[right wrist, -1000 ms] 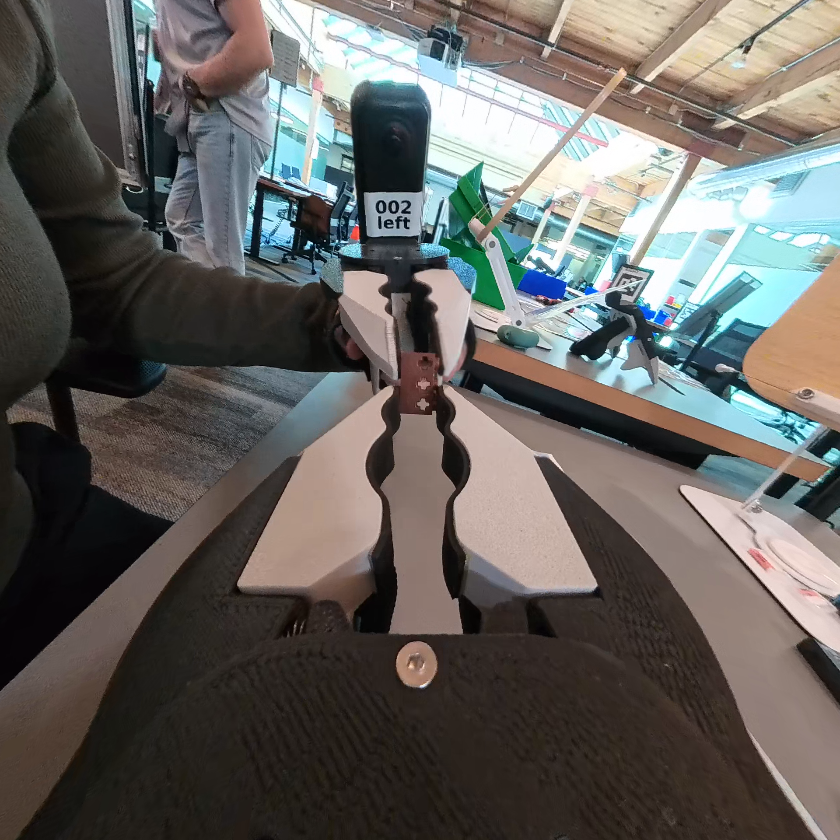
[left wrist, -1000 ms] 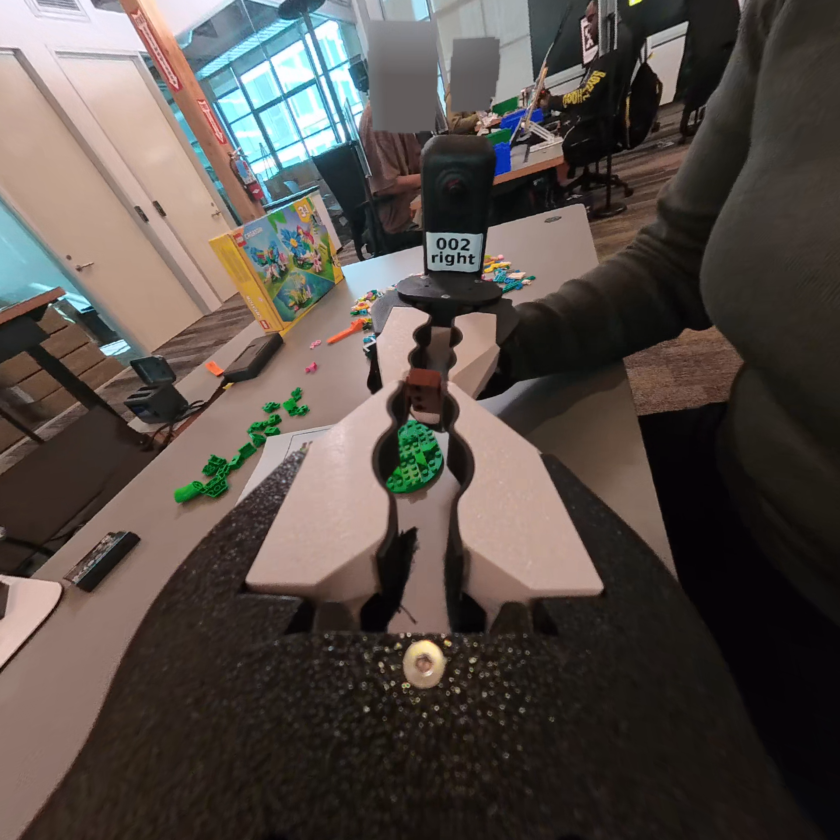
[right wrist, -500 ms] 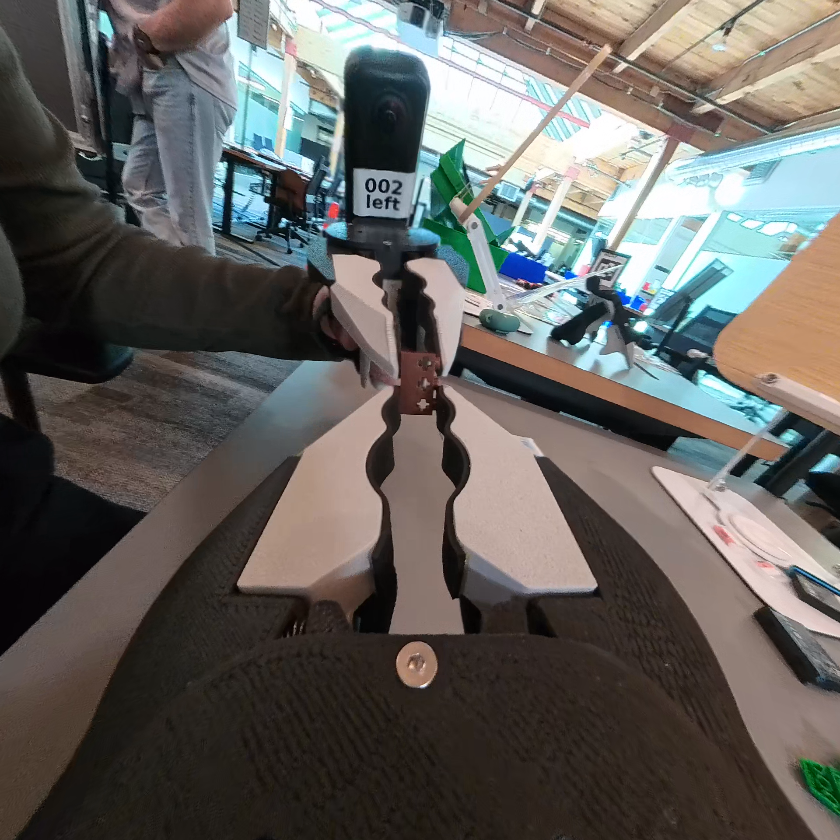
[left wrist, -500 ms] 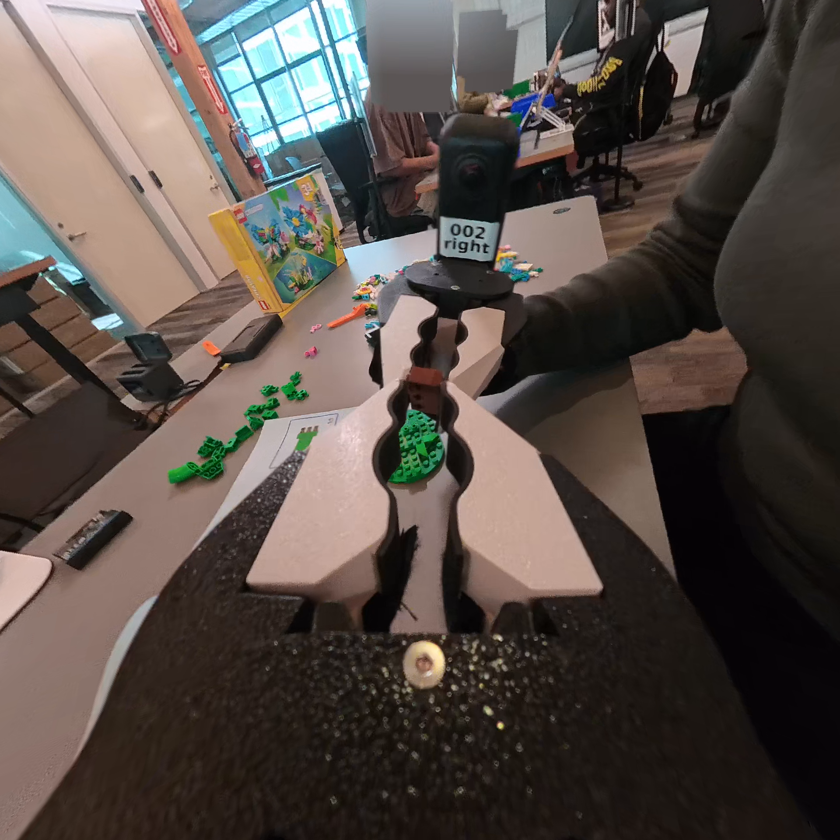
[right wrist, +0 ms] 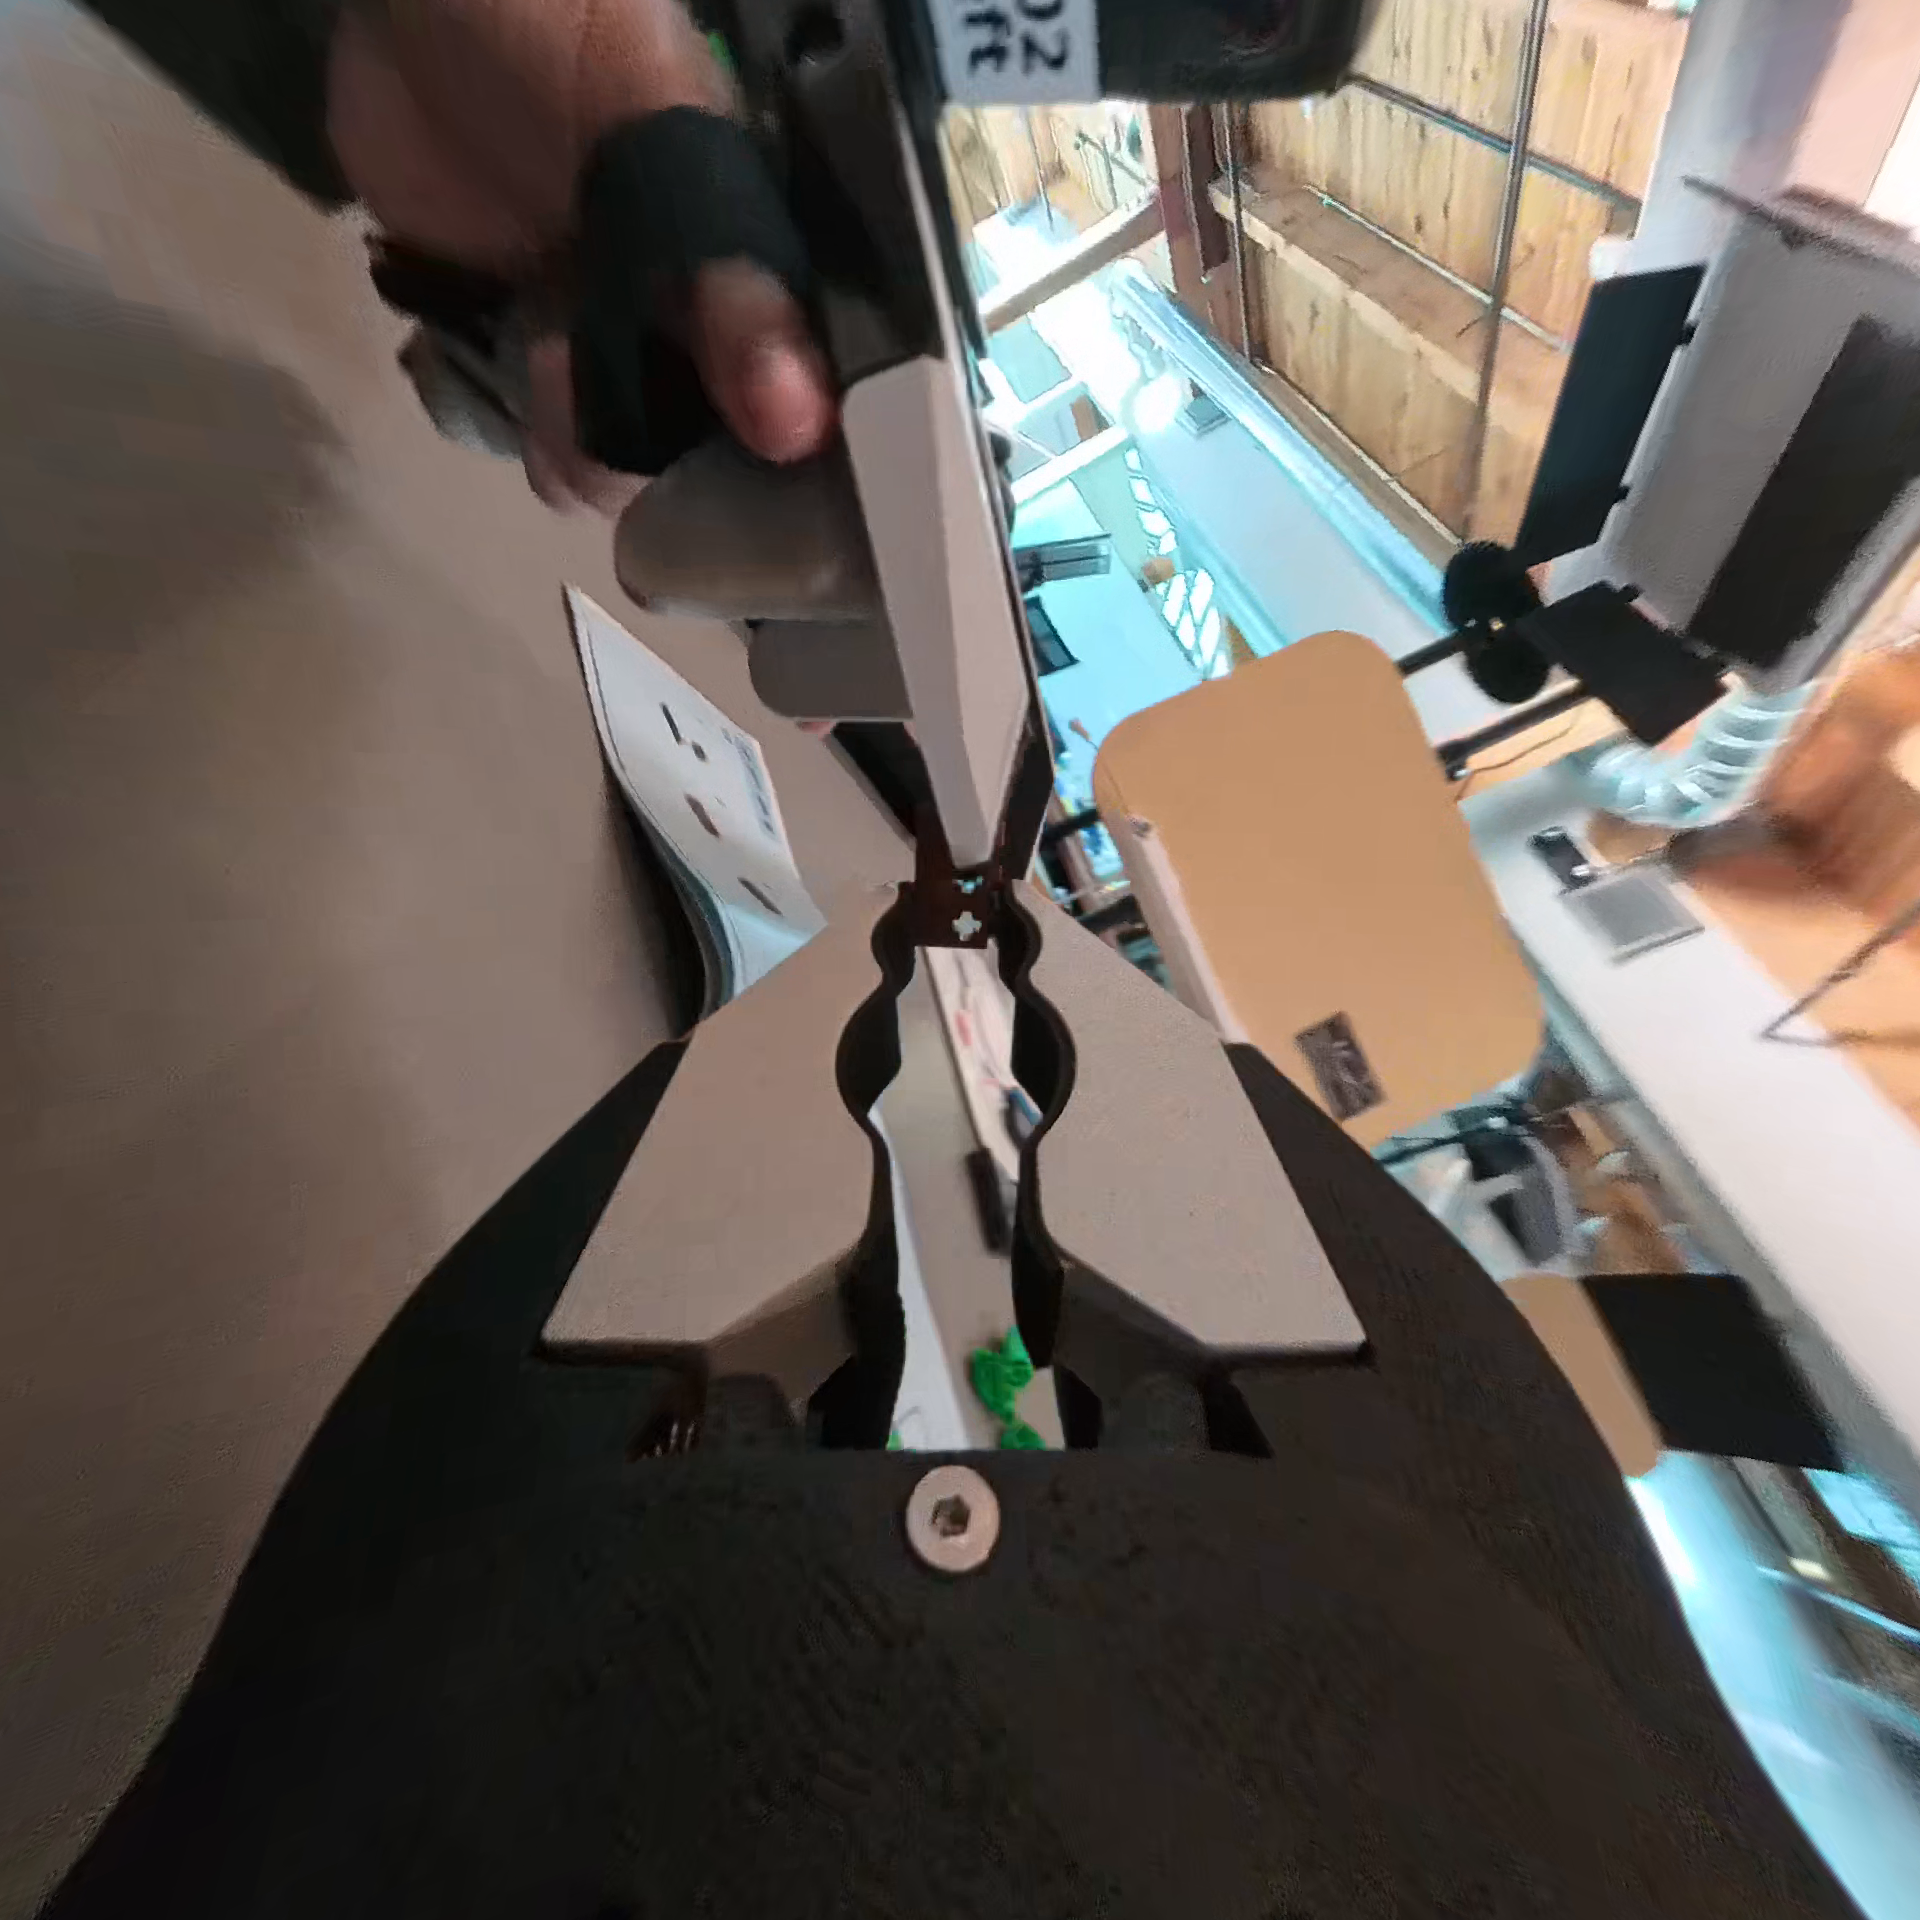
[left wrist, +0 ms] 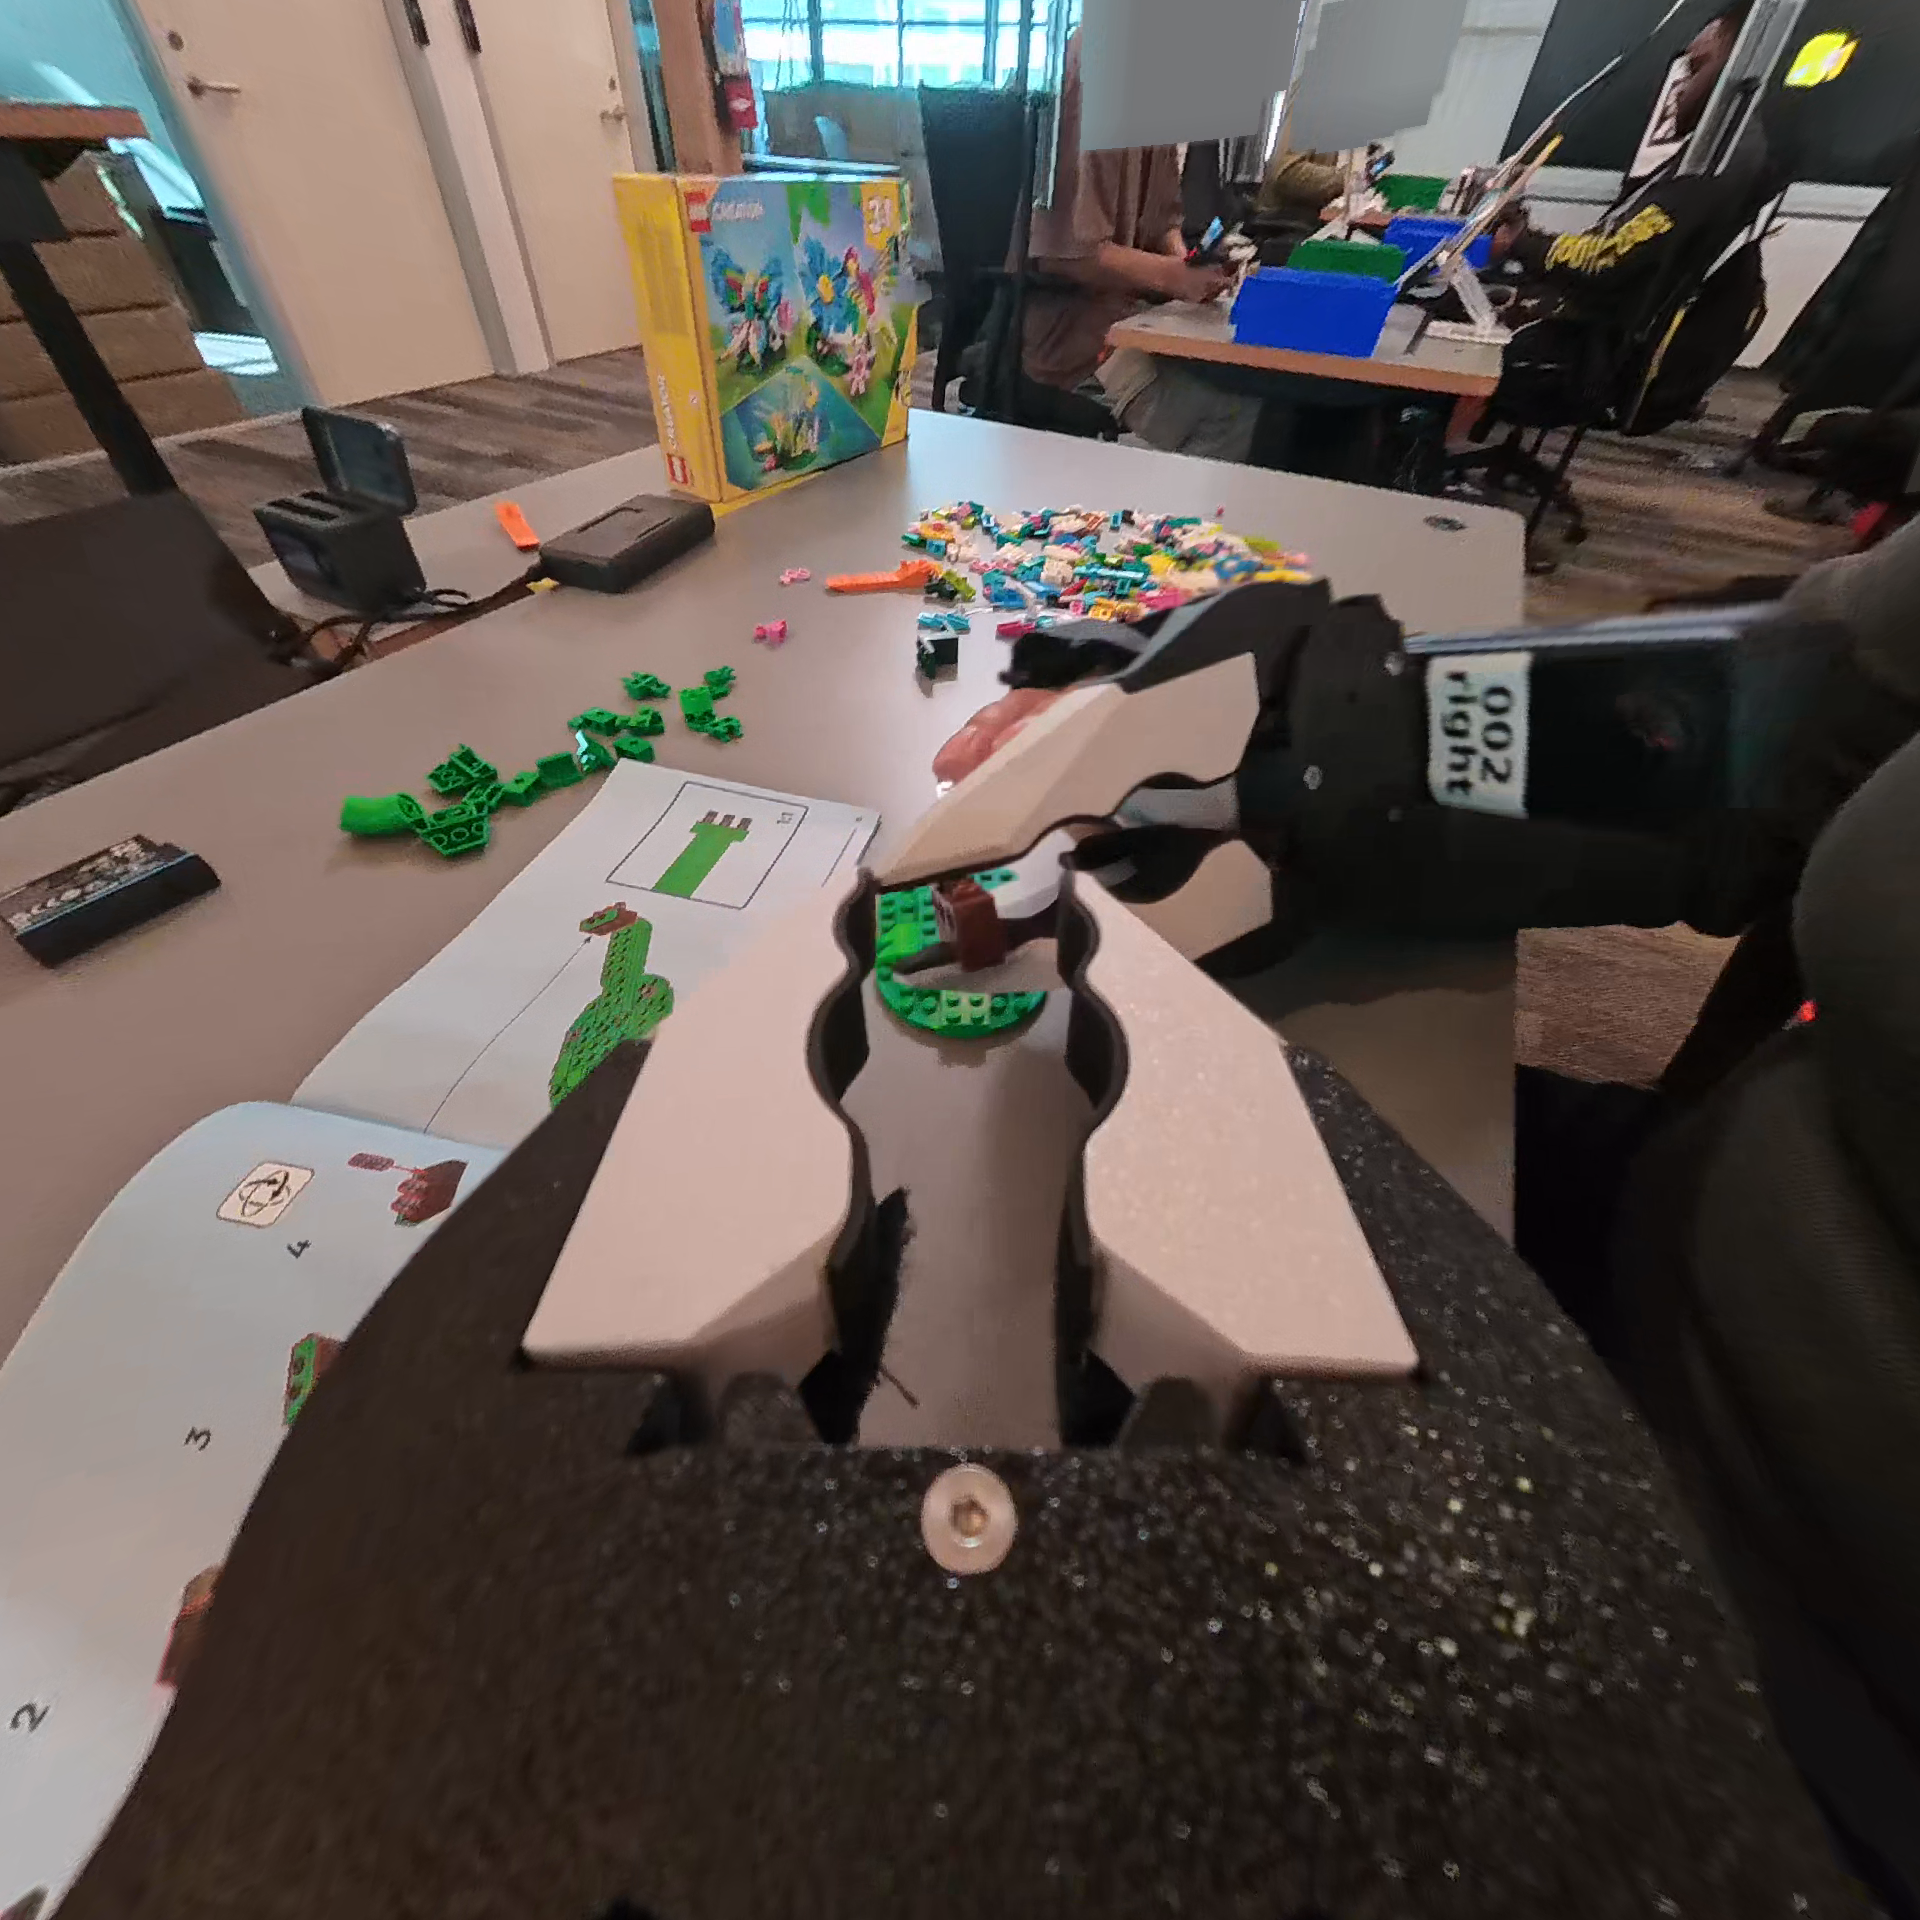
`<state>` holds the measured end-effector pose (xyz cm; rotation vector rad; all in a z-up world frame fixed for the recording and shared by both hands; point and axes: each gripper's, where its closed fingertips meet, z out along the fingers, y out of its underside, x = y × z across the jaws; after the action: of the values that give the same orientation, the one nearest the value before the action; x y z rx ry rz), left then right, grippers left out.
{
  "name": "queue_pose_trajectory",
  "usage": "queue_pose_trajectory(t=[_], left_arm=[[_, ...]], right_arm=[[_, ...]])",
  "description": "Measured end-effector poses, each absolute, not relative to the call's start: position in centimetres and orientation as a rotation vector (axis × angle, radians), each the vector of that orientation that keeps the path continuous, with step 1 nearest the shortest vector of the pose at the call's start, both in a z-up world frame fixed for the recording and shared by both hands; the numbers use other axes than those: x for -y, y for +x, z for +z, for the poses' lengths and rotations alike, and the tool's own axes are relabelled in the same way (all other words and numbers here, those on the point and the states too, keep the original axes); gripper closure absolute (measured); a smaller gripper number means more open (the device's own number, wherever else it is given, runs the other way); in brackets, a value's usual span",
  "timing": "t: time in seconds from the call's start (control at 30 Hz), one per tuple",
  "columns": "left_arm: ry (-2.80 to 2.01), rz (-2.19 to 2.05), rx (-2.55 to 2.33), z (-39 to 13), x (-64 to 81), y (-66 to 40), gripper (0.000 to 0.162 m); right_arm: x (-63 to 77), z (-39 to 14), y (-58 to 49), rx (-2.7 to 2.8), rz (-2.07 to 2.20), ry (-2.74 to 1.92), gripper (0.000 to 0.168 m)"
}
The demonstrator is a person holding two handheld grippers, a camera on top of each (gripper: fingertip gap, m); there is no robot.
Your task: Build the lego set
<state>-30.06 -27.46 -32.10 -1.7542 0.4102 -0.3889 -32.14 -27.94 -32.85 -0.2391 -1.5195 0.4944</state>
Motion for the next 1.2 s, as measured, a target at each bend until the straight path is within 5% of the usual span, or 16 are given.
queue_pose_trajectory(t=[0.23,0.47,0.67,0.9,1.2], left_arm=[[-1.722,-0.234,-0.399,-32.6,27.7,-29.9,0.156],[-1.789,-0.078,-0.371,-35.4,29.2,-31.9,0.156],[-1.853,-0.16,-0.333,-37.4,29.5,-33.4,0.156],[-1.731,-0.299,-0.497,-36.5,30.0,-30.3,0.156],[-1.604,-0.391,-0.569,-35.0,30.9,-28.6,0.156]], right_arm=[[28.5,-32.6,-31.9,1.479,0.411,-0.16,0.155],[29.3,-34.9,-31.9,1.68,0.728,-0.292,0.126],[27.6,-36.2,-32.3,1.755,0.845,-0.469,0.126],[30.6,-36.0,-30.4,1.922,1.466,-0.679,0.143],[31.9,-34.8,-29.0,1.921,1.713,-0.637,0.16]])
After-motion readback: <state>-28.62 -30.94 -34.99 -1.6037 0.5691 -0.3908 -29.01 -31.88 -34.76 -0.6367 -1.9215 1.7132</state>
